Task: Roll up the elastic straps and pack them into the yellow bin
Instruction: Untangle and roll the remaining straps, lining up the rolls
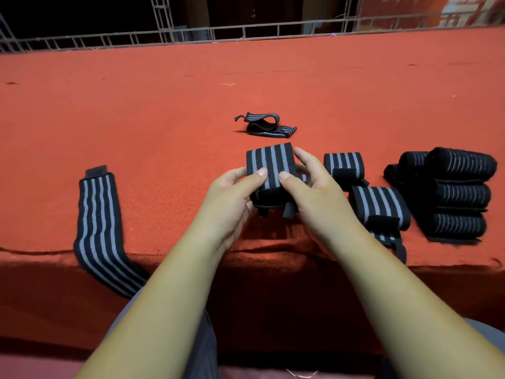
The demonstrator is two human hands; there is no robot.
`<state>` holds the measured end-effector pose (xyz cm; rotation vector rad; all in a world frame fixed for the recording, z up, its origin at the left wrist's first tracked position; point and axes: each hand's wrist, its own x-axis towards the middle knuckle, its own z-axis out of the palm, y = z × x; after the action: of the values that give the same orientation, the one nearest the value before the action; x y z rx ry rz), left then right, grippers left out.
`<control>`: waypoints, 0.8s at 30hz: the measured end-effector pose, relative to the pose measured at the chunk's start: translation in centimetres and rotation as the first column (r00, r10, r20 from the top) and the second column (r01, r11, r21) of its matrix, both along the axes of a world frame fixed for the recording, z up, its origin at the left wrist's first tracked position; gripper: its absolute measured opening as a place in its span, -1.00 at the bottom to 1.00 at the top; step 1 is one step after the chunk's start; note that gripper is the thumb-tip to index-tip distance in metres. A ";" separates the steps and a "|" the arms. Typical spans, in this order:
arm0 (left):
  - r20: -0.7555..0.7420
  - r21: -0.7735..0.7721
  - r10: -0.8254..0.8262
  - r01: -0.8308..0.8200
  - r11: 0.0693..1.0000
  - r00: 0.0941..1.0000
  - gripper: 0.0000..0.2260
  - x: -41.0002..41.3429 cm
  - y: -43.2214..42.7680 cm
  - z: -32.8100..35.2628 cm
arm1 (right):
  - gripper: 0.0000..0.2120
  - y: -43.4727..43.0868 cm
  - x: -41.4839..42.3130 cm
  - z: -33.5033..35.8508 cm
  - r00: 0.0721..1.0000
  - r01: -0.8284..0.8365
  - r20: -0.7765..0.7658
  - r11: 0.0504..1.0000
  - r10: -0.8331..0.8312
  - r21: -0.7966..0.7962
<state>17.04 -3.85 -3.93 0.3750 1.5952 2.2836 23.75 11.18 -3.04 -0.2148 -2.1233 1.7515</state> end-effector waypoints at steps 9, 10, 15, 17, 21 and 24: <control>0.000 -0.026 0.080 -0.080 0.997 0.997 -0.80 -1.2 4.0 2.3 | -0.58 2.9 -0.8 1.3 0.980 0.198 -0.010 0.980 -0.198 0.009; -0.007 -0.037 0.083 -0.083 0.996 0.997 -0.82 -1.7 4.5 2.6 | -0.59 3.3 -1.0 1.4 0.976 0.215 -0.010 0.976 -0.215 0.008; -0.028 -0.085 0.093 -0.095 0.992 0.995 -0.84 -5.1 7.4 3.5 | -0.62 5.1 -2.7 1.7 0.962 0.274 0.010 0.961 -0.274 -0.034; -0.016 -0.079 0.096 -0.096 0.992 0.995 -0.79 -6.8 8.7 3.7 | -0.61 5.6 -3.3 1.8 0.961 0.277 0.027 0.959 -0.276 -0.051; 0.048 -0.106 0.106 -0.101 0.989 0.993 -0.76 -10.4 11.2 3.4 | -0.56 6.6 -4.7 1.7 0.948 0.317 0.058 0.946 -0.314 -0.066; 0.080 -0.164 0.106 -0.092 0.982 0.991 -0.82 -13.0 13.2 2.4 | -0.50 7.1 -5.4 1.8 0.932 0.357 0.108 0.928 -0.346 -0.105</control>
<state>4.03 9.34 -1.49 0.1560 1.7728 2.1902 18.39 18.29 -1.25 -0.6749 -1.8884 1.6806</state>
